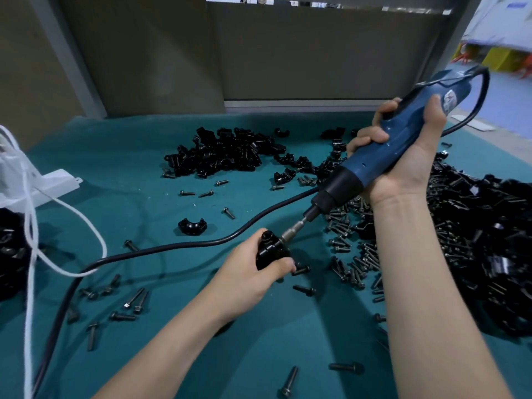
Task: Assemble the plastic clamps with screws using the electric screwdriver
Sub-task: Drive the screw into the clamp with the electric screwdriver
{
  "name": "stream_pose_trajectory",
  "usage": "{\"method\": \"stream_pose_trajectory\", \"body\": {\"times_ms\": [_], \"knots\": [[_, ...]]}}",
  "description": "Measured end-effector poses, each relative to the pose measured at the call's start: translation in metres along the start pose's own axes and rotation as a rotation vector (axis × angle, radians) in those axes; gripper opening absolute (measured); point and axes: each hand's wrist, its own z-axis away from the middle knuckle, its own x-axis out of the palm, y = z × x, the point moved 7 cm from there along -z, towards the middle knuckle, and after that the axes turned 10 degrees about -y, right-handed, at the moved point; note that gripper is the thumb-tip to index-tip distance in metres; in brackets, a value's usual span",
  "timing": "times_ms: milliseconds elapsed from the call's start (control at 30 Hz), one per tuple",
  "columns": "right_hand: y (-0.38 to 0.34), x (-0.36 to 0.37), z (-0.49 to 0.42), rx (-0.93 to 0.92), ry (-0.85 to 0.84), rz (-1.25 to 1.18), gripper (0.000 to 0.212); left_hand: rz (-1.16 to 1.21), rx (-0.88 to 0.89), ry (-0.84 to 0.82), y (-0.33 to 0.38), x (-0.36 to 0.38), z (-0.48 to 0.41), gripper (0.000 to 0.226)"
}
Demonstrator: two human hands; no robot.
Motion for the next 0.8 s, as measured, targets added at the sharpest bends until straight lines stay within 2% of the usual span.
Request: {"method": "stream_pose_trajectory", "body": {"times_ms": [167,233,367,467,633,800], "knots": [[-0.002,-0.006,0.000,-0.023,0.019,-0.016,0.028,0.458,0.021,-0.026,-0.001,-0.003,-0.002,0.037],[-0.003,-0.009,-0.001,-0.029,0.030,-0.047,0.030,0.599,0.021,-0.039,-0.001,-0.001,-0.002,0.033],[-0.008,-0.016,-0.001,-0.042,0.040,-0.085,0.031,0.753,-0.026,-0.100,0.000,0.003,-0.001,0.045],[-0.010,-0.019,0.000,-0.044,0.044,-0.094,0.030,0.861,-0.048,-0.087,-0.002,0.002,-0.001,0.052],[-0.004,-0.016,-0.002,-0.026,0.033,-0.097,0.030,1.047,-0.125,-0.097,-0.003,0.004,0.002,0.049],[0.002,-0.018,-0.003,-0.004,0.029,-0.109,0.034,1.293,-0.085,-0.172,0.004,0.007,0.002,0.047]]}}
